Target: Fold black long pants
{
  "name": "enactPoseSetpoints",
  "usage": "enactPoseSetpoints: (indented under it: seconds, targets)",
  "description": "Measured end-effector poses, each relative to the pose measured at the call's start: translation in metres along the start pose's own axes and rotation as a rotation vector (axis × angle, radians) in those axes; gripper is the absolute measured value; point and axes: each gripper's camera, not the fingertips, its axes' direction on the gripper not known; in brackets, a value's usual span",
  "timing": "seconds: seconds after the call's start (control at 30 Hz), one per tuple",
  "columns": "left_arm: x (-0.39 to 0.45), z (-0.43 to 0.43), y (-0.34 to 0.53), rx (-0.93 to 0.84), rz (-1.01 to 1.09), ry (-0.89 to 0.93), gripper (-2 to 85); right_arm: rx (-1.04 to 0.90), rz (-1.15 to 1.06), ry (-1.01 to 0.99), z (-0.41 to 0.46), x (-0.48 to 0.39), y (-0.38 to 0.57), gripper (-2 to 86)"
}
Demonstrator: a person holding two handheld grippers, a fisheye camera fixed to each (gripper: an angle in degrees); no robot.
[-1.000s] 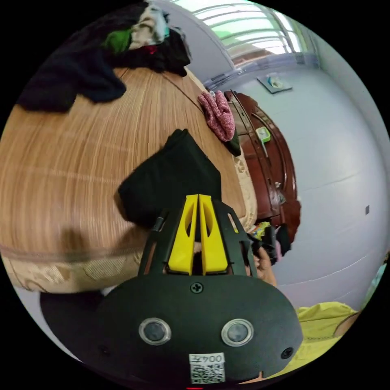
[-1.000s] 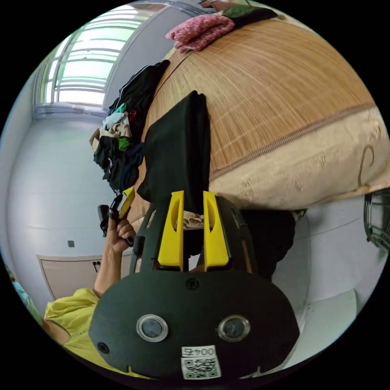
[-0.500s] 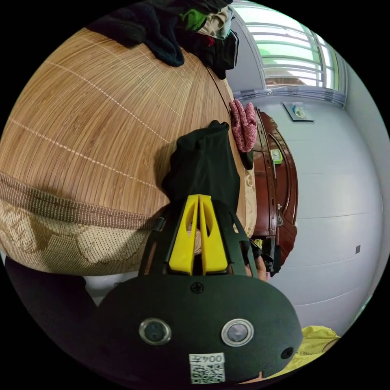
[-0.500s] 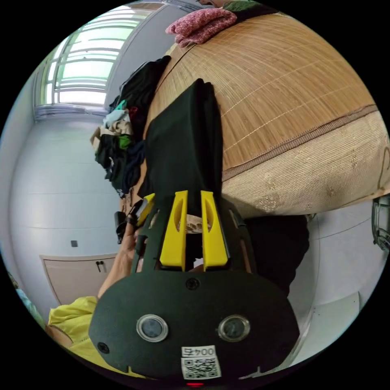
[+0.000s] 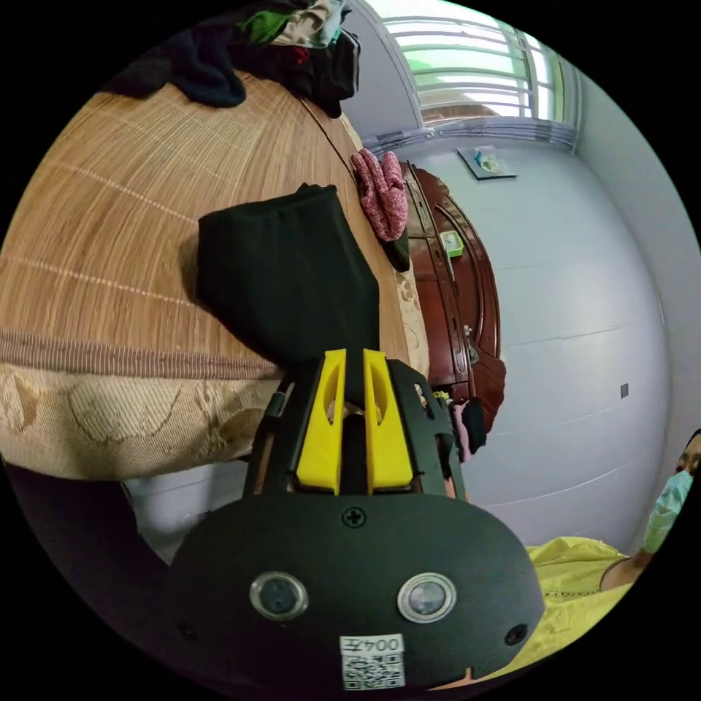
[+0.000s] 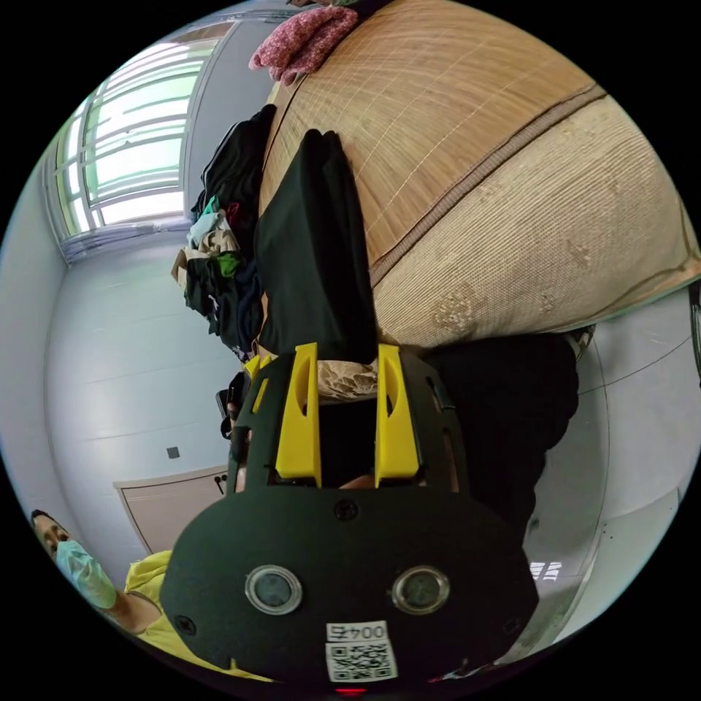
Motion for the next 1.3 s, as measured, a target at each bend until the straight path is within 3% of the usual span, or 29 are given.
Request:
enactPoseSetpoints:
  seconds: [0.23, 0.4, 0.93, 1.1, 1.3]
  targets:
    - [-0.040, -0.004, 0.038, 0.010, -0.196, 0.098, 11.0, 0.003, 0.015, 0.020, 0.006, 0.003, 0.000, 10.3]
    - [-0.050, 0.001, 0.056, -0.007, -0.231, 0.122, 12.4, 0.012, 0.018, -0.058, 0.005, 0.006, 0.001, 4.5]
    - [-0.075, 0.030, 0.087, 0.018, -0.288, 0.279, 17.0, -0.035, -0.131, -0.060, 0.028, -0.053, 0.034, 1.7]
    - [-0.081, 0.025, 0.083, 0.008, -0.278, 0.237, 7.6, -0.057, -0.174, -0.109, 0.032, -0.053, 0.036, 4.0]
    - [-0.094, 0.021, 0.079, -0.020, -0.337, 0.266, 6.7, 0.020, -0.097, -0.253, 0.010, -0.019, 0.023, 13.9]
